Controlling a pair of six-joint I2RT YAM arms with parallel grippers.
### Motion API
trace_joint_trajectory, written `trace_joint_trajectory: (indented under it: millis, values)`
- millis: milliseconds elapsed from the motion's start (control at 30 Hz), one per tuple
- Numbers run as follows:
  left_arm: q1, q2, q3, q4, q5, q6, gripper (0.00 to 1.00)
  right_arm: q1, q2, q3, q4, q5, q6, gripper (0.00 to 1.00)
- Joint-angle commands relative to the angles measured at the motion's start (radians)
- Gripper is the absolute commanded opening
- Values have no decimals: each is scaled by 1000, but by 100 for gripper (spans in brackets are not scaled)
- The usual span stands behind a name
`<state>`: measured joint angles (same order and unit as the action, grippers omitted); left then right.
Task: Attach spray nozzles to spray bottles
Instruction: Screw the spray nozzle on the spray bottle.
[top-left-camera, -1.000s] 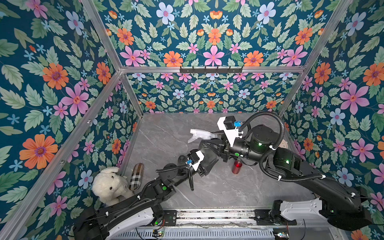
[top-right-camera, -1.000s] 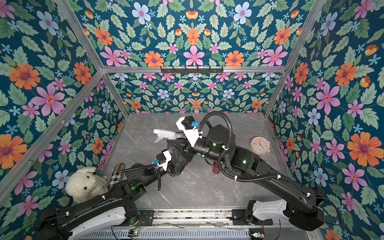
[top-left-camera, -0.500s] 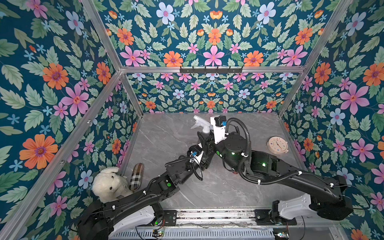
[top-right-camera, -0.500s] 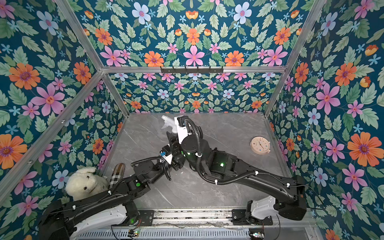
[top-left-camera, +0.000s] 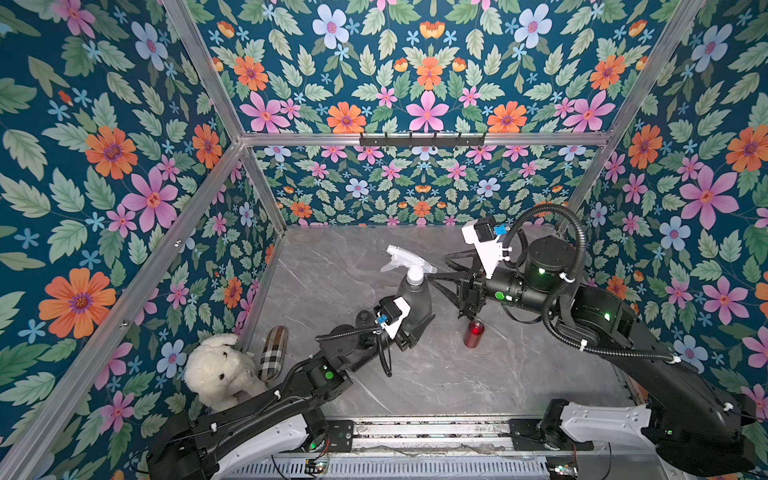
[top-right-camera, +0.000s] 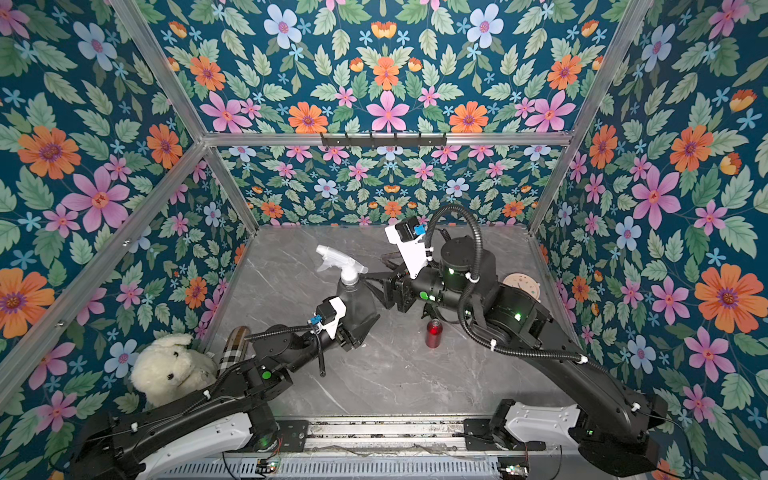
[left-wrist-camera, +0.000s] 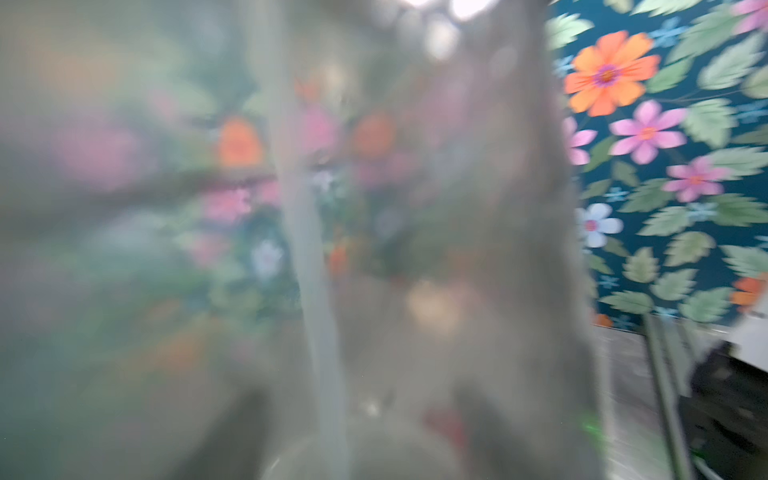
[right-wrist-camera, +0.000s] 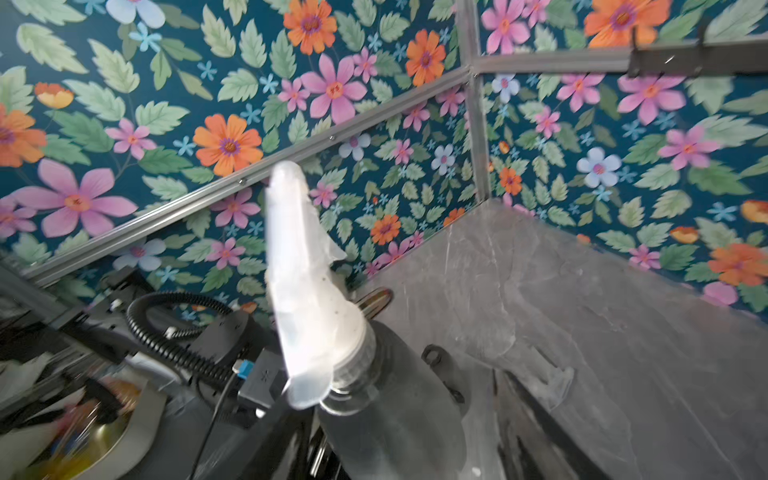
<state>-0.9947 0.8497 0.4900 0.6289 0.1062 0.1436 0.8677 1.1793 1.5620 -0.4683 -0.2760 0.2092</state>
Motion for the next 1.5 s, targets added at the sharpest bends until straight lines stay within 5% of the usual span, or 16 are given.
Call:
trace_joint_trajectory:
  millis: [0, 300, 467, 900, 1167, 1467]
  values:
    - [6, -12, 8, -18, 175, 13, 0, -32, 9, 32, -16, -323, -51, 69]
    - [13, 6, 32, -52, 227, -9, 0, -32, 81, 95, -36, -479, -106, 61]
    - [13, 11, 32, -36, 162, -9, 0, 16, 87, 92, -42, -301, -113, 41]
    - [13, 30, 39, 14, 35, 7, 0, 232, 136, 59, -39, 87, -167, 24]
    - [11, 85, 58, 53, -119, 14, 0, 374, 261, 60, 47, 640, -9, 28]
    - [13, 61, 36, 55, -103, 8, 0, 361, 110, 50, 89, 466, -197, 63]
